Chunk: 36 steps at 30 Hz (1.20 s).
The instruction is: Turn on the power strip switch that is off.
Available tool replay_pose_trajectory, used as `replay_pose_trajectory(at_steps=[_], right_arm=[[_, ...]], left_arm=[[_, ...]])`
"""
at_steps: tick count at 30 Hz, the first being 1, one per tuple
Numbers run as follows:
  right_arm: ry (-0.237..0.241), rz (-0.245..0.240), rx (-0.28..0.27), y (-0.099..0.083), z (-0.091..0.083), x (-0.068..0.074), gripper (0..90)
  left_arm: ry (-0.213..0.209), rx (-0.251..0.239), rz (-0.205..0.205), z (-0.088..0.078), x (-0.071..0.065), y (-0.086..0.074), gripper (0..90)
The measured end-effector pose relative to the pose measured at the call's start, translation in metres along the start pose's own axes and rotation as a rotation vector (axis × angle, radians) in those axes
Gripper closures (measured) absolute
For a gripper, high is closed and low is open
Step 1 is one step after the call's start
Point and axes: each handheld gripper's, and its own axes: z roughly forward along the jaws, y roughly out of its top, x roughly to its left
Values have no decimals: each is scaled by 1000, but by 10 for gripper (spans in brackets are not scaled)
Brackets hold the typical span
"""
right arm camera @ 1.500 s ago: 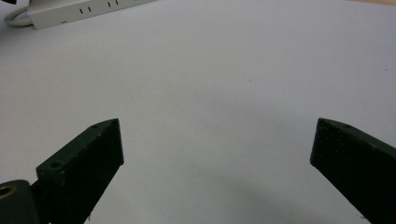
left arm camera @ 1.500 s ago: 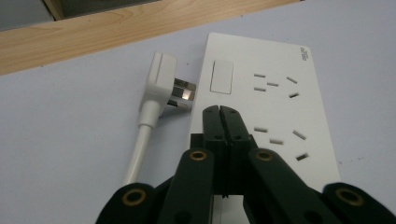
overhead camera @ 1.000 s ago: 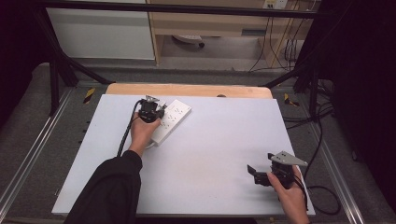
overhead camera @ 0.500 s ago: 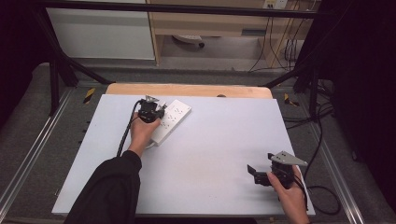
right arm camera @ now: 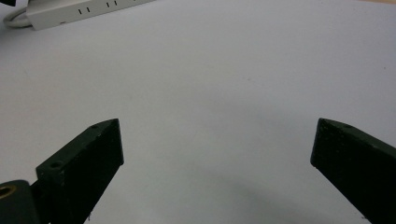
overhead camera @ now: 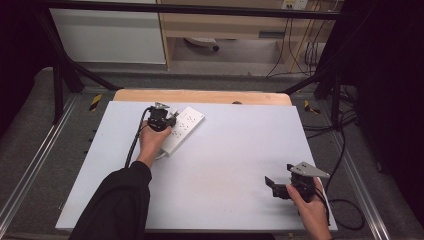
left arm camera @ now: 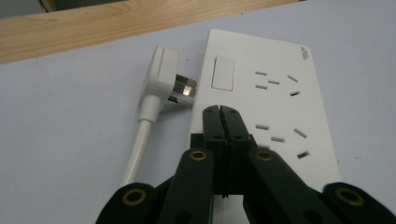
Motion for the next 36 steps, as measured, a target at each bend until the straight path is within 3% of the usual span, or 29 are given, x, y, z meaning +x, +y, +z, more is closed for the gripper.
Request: replay_pose_trajectory(at_steps=[6, 10, 18, 25, 26, 30, 32, 36], right_arm=[[0, 3, -1, 0, 0, 0, 29], [-3, -1, -4, 0, -1, -1, 29], [-4, -2, -4, 0, -1, 0, 29], [-4, -1, -4, 0, -1, -1, 29], [-3, -1, -4, 0, -1, 0, 29], [-4, -2, -5, 0, -1, 0, 29], [-4, -1, -4, 0, -1, -1, 29], [-3, -1, -4, 0, -1, -1, 29]], left_arm=[[6, -12, 5, 0, -2, 0, 900], [9, -58, 14, -5, -4, 4, 900], [7, -61, 1, -9, -2, 5, 899], [11, -91, -4, -12, -3, 8, 758], [9, -92, -9, -11, -3, 8, 695], [22, -101, -22, -11, -2, 8, 597], [16, -101, -47, -11, -2, 9, 457], [11, -103, -55, -11, -2, 9, 381]])
